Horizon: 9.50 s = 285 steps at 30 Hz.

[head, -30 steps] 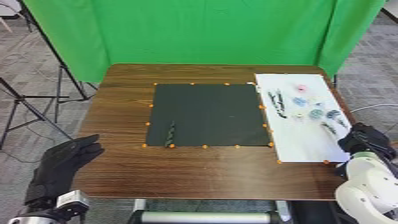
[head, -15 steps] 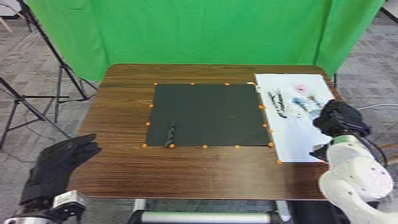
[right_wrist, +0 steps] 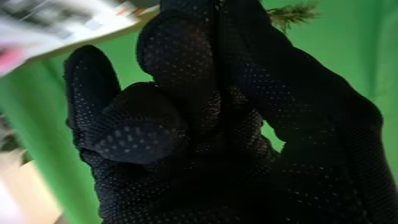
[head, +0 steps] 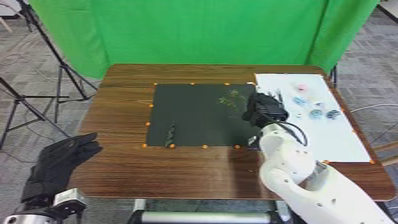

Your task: Arrange flowers

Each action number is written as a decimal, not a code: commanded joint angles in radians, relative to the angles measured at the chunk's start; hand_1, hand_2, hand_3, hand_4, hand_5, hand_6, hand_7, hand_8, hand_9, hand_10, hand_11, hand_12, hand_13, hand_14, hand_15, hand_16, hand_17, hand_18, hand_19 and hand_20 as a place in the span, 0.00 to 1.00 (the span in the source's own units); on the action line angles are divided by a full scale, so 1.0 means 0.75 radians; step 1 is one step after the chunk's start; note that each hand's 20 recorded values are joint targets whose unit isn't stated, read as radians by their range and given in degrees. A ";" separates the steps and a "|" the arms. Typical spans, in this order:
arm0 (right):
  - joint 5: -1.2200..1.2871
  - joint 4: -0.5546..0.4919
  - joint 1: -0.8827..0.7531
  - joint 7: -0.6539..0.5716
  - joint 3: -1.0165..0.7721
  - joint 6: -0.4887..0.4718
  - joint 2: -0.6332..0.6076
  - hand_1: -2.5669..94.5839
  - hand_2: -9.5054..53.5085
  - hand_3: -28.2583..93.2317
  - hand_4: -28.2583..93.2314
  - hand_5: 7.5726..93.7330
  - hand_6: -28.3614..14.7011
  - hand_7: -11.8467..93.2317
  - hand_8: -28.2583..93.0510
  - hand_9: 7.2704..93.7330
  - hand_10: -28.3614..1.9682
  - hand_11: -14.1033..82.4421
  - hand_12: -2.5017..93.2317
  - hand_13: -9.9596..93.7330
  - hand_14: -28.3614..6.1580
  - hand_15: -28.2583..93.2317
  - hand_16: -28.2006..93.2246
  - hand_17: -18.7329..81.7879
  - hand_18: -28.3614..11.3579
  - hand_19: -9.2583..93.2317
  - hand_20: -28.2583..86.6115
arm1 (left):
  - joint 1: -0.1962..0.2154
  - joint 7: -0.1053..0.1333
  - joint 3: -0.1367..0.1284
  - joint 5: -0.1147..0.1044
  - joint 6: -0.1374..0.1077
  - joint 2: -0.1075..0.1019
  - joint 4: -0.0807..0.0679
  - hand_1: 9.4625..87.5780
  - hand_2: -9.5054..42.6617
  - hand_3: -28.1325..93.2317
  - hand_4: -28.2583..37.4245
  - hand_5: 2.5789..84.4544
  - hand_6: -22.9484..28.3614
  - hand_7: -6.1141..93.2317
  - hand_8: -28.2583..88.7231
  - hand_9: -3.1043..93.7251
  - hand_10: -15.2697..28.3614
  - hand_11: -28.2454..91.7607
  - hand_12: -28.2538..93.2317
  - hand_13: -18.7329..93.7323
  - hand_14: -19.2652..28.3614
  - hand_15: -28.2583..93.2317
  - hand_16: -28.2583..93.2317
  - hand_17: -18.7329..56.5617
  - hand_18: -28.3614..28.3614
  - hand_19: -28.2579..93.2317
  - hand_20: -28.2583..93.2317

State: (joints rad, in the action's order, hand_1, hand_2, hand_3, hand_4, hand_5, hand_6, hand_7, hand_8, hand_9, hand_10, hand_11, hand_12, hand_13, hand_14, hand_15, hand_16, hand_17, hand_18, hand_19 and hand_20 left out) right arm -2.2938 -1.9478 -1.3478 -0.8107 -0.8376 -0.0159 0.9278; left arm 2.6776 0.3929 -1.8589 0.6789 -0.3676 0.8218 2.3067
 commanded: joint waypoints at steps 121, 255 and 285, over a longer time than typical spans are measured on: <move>-0.239 0.230 0.055 -0.043 0.219 -0.280 0.368 0.35 0.19 0.84 0.05 0.77 0.39 0.45 0.17 0.72 0.15 0.71 0.30 0.82 0.39 0.87 0.42 0.59 0.02 0.98 0.11 | -0.048 -0.061 0.014 0.046 0.048 0.030 -0.005 0.23 0.31 0.90 0.14 0.60 0.76 0.24 0.16 0.47 0.89 0.59 0.32 0.42 0.99 0.75 0.12 0.12 0.87 0.71 0.37; -0.296 0.263 0.045 0.015 0.285 -0.311 0.379 0.57 0.04 0.86 0.00 0.87 0.55 0.41 0.40 0.84 0.38 0.62 0.37 0.86 0.48 0.81 0.44 0.52 0.01 0.95 0.17 | 0.020 -0.064 -0.054 0.014 0.057 0.077 0.017 0.23 0.31 0.90 0.14 0.60 0.76 0.24 0.16 0.47 0.89 0.59 0.32 0.42 0.99 0.75 0.12 0.12 0.87 0.71 0.37; -0.222 0.144 -0.001 -0.014 0.332 -0.328 0.287 0.53 0.02 0.87 0.02 0.89 0.55 0.40 0.41 0.85 0.38 0.61 0.37 0.87 0.48 0.81 0.45 0.52 0.02 0.94 0.18 | 0.106 -0.032 -0.088 -0.003 0.022 0.066 0.041 0.23 0.31 0.90 0.14 0.59 0.76 0.24 0.16 0.47 0.89 0.59 0.32 0.42 0.99 0.75 0.12 0.12 0.87 0.71 0.37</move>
State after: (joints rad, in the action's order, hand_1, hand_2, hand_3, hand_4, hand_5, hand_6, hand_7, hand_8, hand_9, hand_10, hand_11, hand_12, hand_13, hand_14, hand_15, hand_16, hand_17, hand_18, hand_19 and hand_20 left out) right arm -2.4932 -1.8383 -1.3114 -0.7946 -0.5988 -0.2361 1.1785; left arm 2.7228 0.3638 -1.9189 0.6836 -0.3424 0.8706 2.3297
